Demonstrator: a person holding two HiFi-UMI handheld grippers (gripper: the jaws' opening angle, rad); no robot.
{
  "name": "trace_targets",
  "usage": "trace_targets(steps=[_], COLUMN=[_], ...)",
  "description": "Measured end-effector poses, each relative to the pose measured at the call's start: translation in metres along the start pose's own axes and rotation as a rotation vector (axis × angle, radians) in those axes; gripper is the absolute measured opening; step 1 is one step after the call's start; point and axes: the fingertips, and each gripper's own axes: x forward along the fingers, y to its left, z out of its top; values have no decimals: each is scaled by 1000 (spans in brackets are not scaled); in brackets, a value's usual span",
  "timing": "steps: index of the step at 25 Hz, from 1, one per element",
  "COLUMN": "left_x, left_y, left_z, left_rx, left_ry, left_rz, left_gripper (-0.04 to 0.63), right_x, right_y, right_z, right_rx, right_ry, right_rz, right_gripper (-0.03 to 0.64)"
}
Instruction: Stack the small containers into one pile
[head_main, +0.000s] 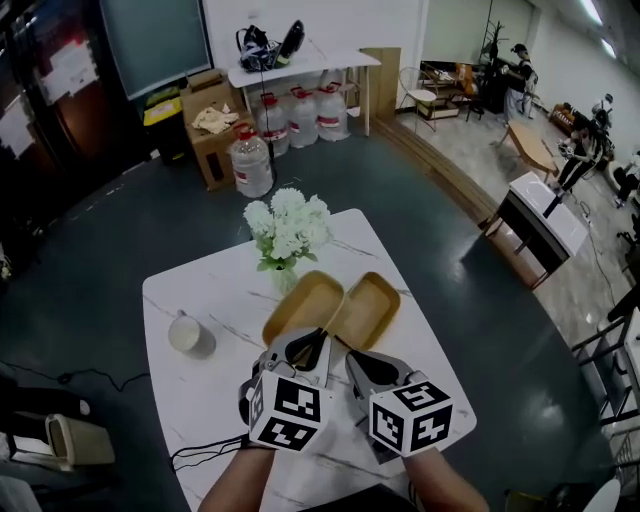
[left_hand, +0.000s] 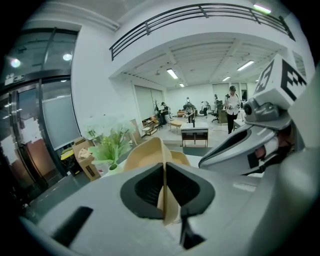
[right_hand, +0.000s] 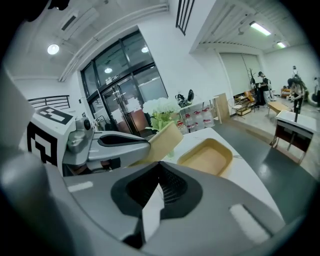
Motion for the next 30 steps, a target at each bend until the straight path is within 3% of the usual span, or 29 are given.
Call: trace_targets(steps=[11, 20, 30], left_x=[46, 82, 114], left_y=[-56, -76, -80], left_z=[30, 31, 11], left_rx=[131, 187, 170], left_ry=[4, 43, 95], left_rz=[-62, -57, -65], left_gripper=[21, 21, 25], right_x=[-46, -56, -49], right_y=[-71, -107, -126], right_z=[-1, -9, -16], right_rx=[53, 89, 121], right_ry=[-48, -50, -38], right_rz=[-147, -190, -199], right_gripper=[0, -1, 0])
